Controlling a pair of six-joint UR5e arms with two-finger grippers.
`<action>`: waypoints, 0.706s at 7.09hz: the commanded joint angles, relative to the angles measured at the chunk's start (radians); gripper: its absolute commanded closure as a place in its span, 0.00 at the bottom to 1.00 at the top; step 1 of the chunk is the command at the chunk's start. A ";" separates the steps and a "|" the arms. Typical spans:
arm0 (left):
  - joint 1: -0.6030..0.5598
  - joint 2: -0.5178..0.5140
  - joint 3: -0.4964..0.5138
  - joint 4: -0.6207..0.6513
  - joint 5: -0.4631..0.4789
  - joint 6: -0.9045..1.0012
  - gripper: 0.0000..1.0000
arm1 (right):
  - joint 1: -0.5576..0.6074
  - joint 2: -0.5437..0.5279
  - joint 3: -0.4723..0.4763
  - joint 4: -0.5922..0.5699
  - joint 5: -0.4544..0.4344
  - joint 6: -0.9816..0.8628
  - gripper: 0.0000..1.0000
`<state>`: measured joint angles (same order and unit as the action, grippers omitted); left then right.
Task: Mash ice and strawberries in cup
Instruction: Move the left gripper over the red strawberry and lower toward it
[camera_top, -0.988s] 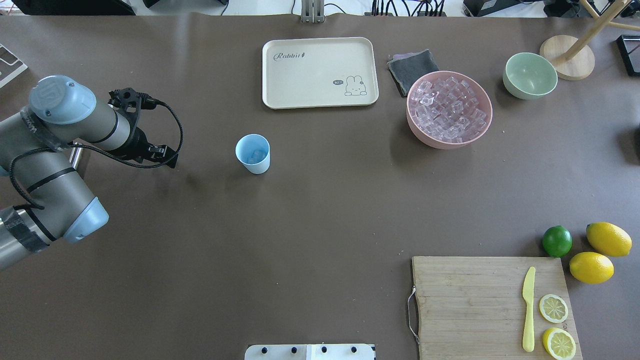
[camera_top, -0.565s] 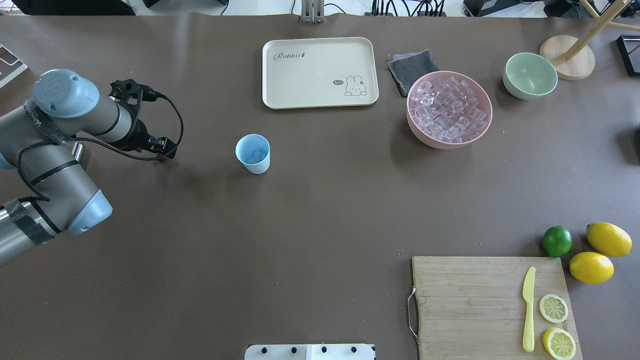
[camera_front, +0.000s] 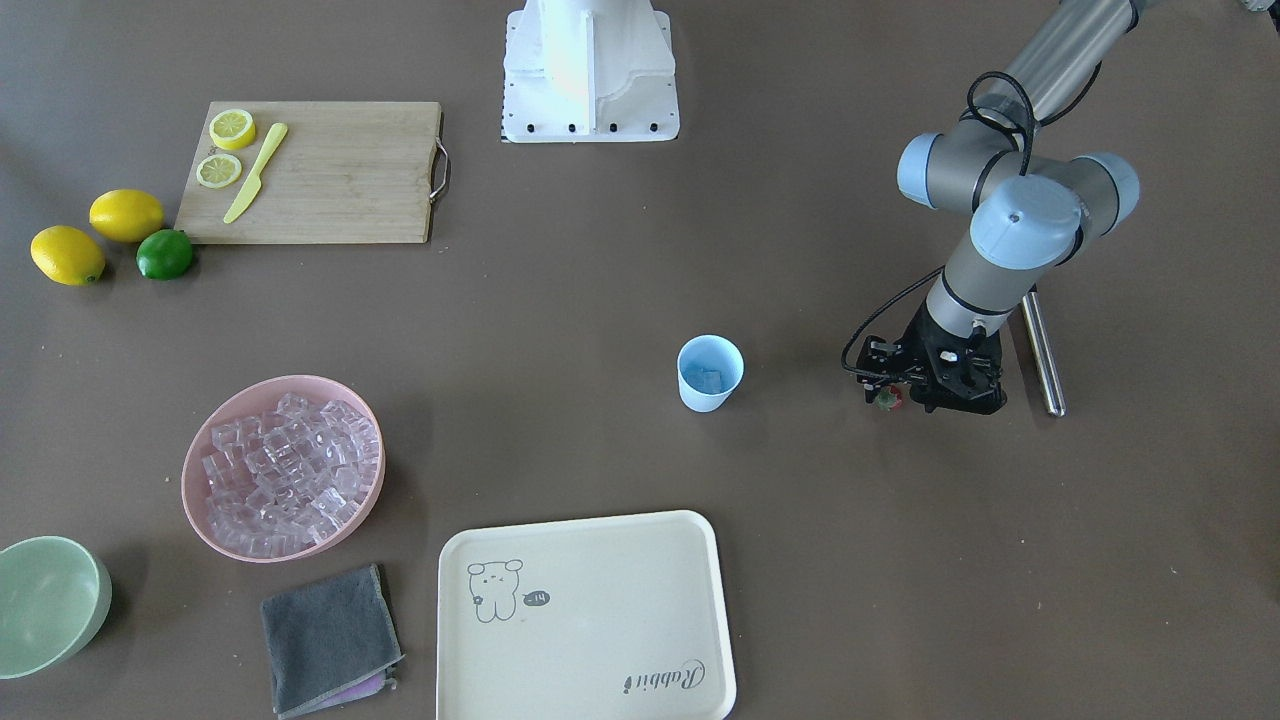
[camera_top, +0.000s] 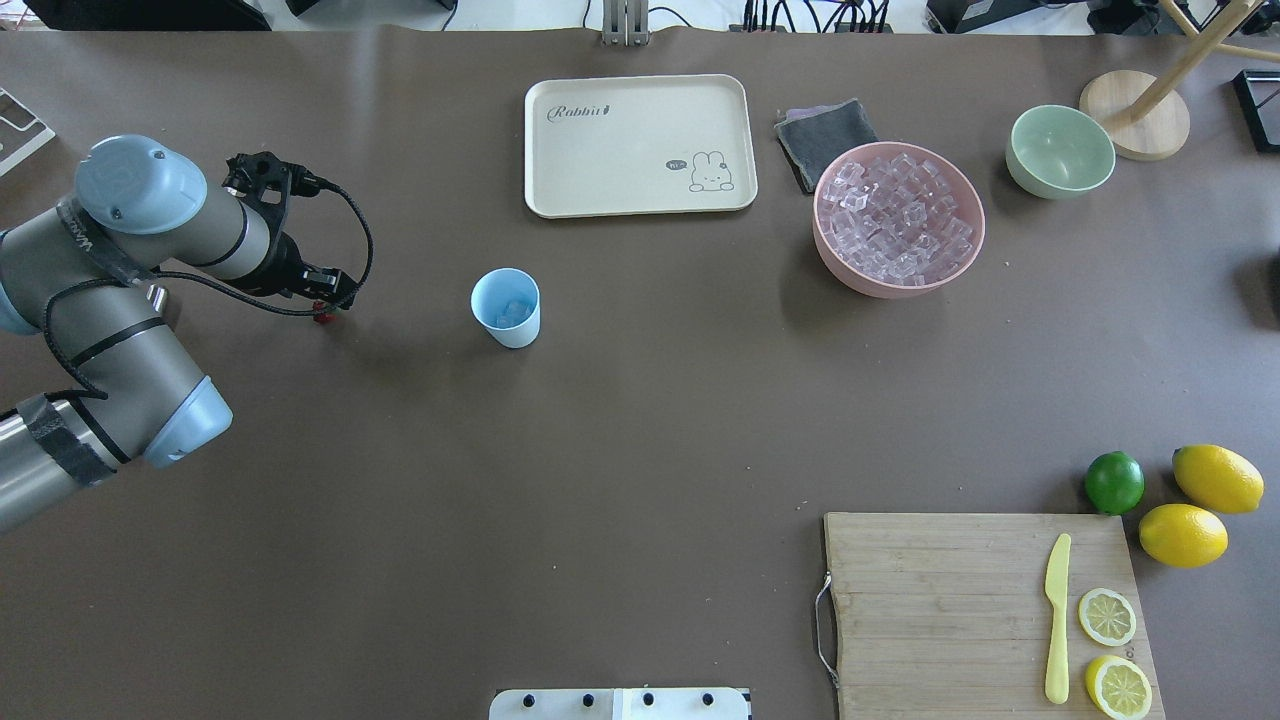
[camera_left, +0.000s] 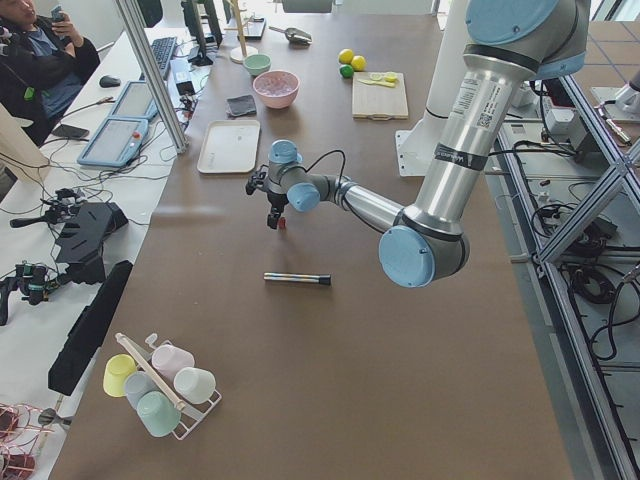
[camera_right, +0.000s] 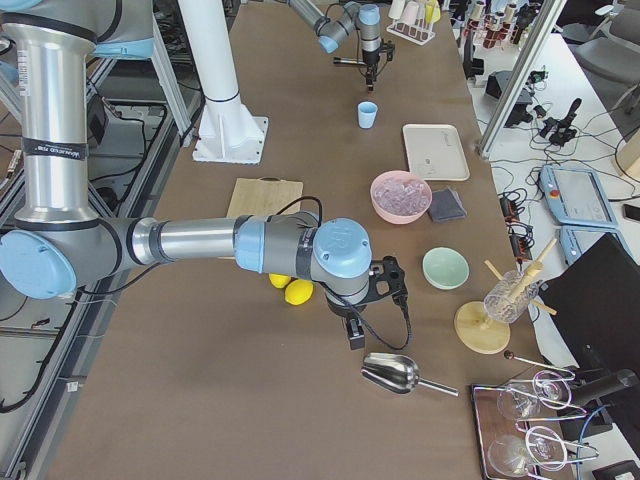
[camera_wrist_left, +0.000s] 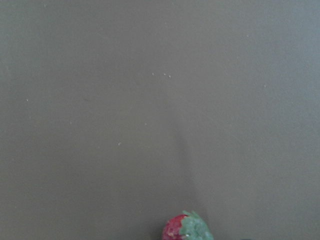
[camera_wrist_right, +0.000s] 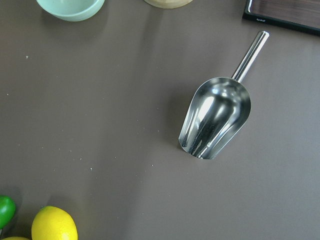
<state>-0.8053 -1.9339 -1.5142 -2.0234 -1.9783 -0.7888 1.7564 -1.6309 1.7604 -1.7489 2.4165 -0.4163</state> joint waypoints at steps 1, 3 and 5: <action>0.008 0.000 0.005 -0.001 0.001 0.003 0.22 | 0.000 0.005 -0.007 -0.001 0.003 0.001 0.01; 0.008 0.000 0.006 -0.005 0.000 0.003 0.27 | 0.000 0.011 -0.010 -0.006 0.003 0.002 0.01; 0.011 -0.002 0.015 -0.003 0.000 0.009 0.63 | 0.000 0.014 -0.010 -0.006 0.003 0.002 0.01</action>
<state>-0.7963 -1.9346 -1.5059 -2.0262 -1.9788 -0.7834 1.7564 -1.6195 1.7507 -1.7545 2.4191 -0.4143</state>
